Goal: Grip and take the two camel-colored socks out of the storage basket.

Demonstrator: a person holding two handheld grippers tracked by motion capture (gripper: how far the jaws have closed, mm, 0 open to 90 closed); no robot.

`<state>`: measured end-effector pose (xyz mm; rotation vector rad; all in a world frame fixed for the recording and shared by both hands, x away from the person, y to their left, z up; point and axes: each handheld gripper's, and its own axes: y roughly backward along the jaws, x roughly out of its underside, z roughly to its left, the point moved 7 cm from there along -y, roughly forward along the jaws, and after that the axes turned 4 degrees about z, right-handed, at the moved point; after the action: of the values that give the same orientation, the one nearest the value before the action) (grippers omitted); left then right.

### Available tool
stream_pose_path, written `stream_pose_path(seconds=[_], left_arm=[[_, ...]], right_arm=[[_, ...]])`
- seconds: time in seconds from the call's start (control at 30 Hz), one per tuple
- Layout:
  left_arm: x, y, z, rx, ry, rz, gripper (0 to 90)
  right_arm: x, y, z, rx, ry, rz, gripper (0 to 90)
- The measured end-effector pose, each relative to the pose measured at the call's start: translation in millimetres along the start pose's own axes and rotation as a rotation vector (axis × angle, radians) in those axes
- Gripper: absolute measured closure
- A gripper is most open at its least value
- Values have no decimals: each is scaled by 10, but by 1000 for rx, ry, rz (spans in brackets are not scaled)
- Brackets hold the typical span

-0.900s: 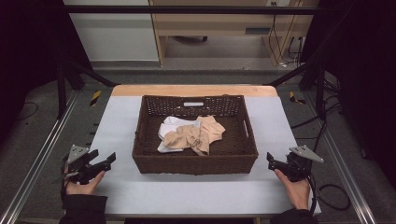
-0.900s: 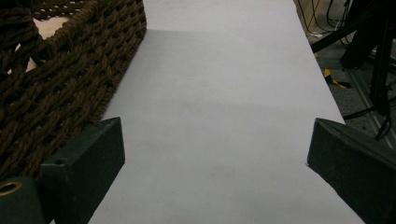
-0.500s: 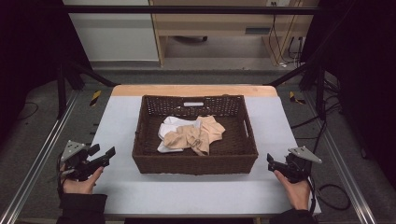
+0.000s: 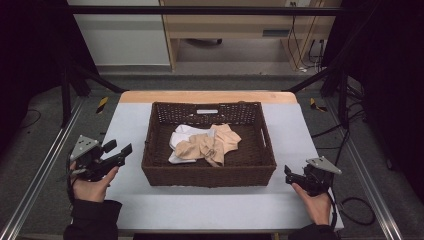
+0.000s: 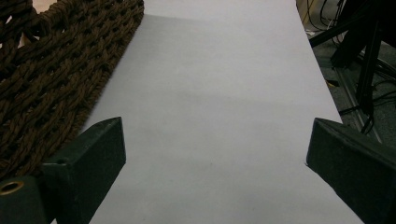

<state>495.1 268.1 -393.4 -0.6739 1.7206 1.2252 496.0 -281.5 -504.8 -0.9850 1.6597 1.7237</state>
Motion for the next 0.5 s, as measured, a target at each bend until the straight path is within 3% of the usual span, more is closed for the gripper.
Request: stream_pose_path(seconds=[0.3,0.5], left_arm=[[-306,-180,-418,42,-70,-14,397],[-396,-309,-591,64,-91,-12,398]], right_arm=[[-3,0,13,-6,1,-1,51],[-10,7,11,-8,-5,-5,50]])
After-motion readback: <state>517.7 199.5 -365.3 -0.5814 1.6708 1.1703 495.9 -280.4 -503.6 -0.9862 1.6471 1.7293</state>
